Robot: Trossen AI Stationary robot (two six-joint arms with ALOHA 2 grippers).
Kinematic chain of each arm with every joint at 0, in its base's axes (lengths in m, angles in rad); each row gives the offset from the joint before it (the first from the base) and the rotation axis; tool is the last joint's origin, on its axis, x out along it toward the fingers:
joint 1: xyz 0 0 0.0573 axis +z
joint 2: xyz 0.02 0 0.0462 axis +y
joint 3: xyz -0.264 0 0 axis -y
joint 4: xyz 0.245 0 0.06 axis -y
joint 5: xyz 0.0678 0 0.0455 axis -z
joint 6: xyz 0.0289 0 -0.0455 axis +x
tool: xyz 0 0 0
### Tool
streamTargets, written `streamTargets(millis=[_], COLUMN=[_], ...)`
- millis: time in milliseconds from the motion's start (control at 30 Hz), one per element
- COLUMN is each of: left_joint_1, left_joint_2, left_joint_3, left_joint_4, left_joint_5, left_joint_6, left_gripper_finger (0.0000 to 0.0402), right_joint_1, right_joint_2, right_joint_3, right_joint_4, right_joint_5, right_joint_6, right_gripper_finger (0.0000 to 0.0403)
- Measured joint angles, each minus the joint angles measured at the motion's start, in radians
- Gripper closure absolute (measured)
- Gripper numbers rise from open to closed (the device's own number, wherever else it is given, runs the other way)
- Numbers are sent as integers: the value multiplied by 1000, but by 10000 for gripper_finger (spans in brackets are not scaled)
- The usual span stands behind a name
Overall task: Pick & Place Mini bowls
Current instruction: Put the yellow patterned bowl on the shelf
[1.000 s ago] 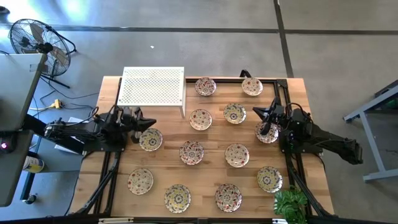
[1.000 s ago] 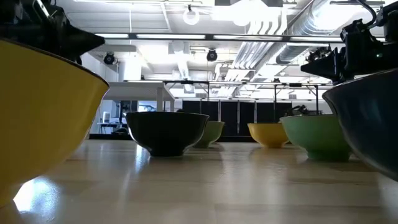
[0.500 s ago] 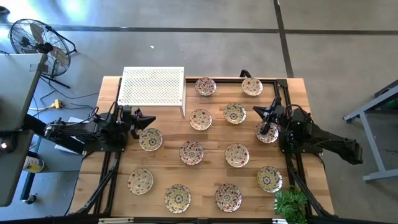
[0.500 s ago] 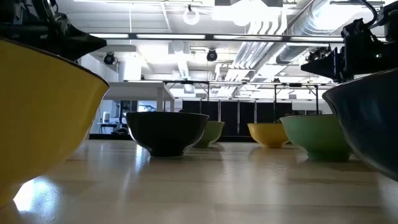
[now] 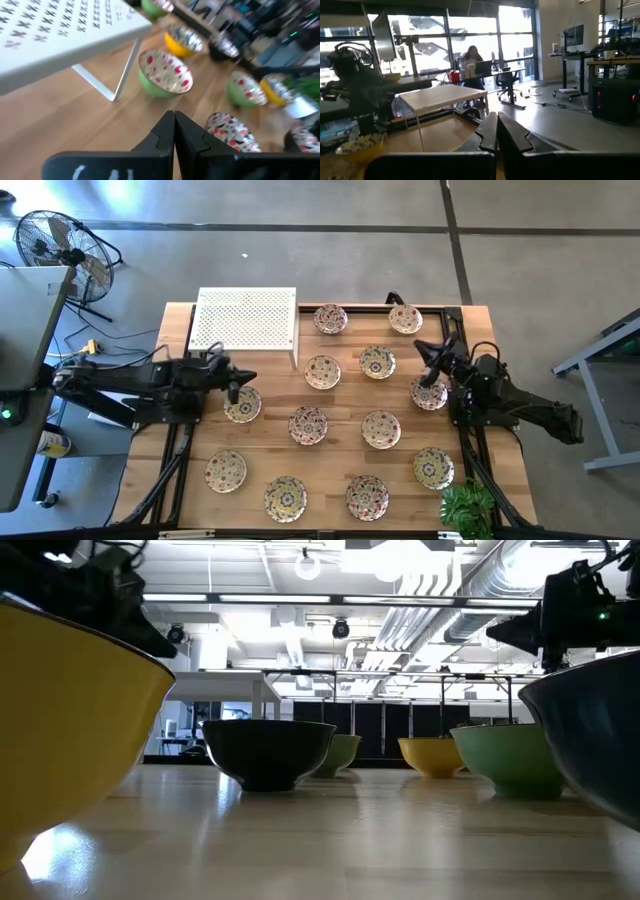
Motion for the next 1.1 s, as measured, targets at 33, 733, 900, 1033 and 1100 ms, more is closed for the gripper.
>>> streamTargets(millis=[33, 733, 900, 1033, 1100], left_joint_1=[0, -197, -377, -487, -535], left_joint_2=[47, 574, 574, 574, 574], left_joint_3=[23, 492, 492, 492, 492], left_joint_4=[-1, -403, -592, -767, -845], left_joint_5=[0, 40, -29, 1, 34], left_joint_6=[-11, -569, -999, -1391, -1596], left_gripper_finger=[401, 401, 401, 401, 401], right_joint_1=[0, 0, 0, 0, 0], right_joint_2=[0, 1, 1, 1, 1], right_joint_3=[0, 0, 0, 0, 0], right_joint_4=[10, 42, 41, 41, 41], right_joint_5=[8, 31, 40, 92, 124], right_joint_6=[1, 105, 106, 180, 234], right_gripper_finger=[402, 402, 402, 402, 402])
